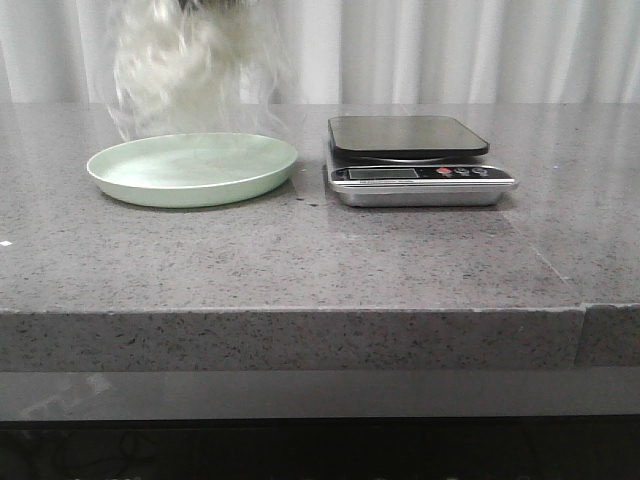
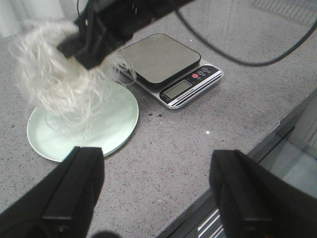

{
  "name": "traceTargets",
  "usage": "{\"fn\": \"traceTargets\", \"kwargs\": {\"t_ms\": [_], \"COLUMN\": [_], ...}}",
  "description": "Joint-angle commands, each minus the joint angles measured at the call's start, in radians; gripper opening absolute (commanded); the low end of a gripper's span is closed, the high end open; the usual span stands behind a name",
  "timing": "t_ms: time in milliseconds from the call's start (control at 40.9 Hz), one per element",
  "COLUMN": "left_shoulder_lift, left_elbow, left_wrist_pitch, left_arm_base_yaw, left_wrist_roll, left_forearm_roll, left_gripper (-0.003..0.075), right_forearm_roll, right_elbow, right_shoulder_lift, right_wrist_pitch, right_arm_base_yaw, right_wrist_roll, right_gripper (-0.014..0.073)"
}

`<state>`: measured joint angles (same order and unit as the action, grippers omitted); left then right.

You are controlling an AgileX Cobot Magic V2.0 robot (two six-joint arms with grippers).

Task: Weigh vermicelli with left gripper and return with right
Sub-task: 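Carry the vermicelli with the right gripper back over the green plate, then open the right gripper to release the vermicelli onto the plate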

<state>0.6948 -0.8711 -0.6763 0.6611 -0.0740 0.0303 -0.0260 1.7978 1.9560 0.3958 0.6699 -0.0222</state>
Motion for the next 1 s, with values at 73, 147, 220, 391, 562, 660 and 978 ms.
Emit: {"fn": "traceTargets", "kwargs": {"t_ms": [73, 147, 220, 391, 562, 660, 978], "left_shoulder_lift": [-0.001, -0.001, -0.001, -0.001, -0.001, -0.001, -0.001], "left_elbow": [-0.029, -0.029, -0.029, -0.029, -0.029, -0.029, -0.029], "left_wrist_pitch": [0.074, 0.074, 0.074, 0.076, 0.076, 0.076, 0.076], "left_arm_base_yaw": [0.004, 0.004, 0.004, 0.004, 0.004, 0.004, 0.004], "left_wrist_roll": [0.011, 0.011, 0.011, 0.011, 0.011, 0.011, 0.011], "left_forearm_roll": [0.014, 0.014, 0.014, 0.014, 0.014, 0.014, 0.014], "left_gripper": [0.0501, 0.0501, 0.0501, 0.0501, 0.0501, 0.0501, 0.0501], "right_forearm_roll": [-0.006, -0.006, -0.006, -0.007, -0.013, -0.014, -0.035], "right_elbow": [0.037, 0.037, 0.037, 0.037, 0.037, 0.037, -0.229], "right_shoulder_lift": [-0.029, -0.025, -0.029, -0.085, -0.203, -0.277, -0.591], "right_wrist_pitch": [-0.046, -0.036, -0.025, 0.010, 0.121, 0.210, 0.291], "right_arm_base_yaw": [0.001, 0.001, 0.001, 0.001, -0.011, -0.028, -0.040], "right_wrist_roll": [0.003, 0.003, 0.003, 0.003, 0.003, 0.003, -0.001], "right_gripper": [0.0309, 0.0426, 0.0500, 0.0513, 0.0514, 0.0514, 0.0514]}}
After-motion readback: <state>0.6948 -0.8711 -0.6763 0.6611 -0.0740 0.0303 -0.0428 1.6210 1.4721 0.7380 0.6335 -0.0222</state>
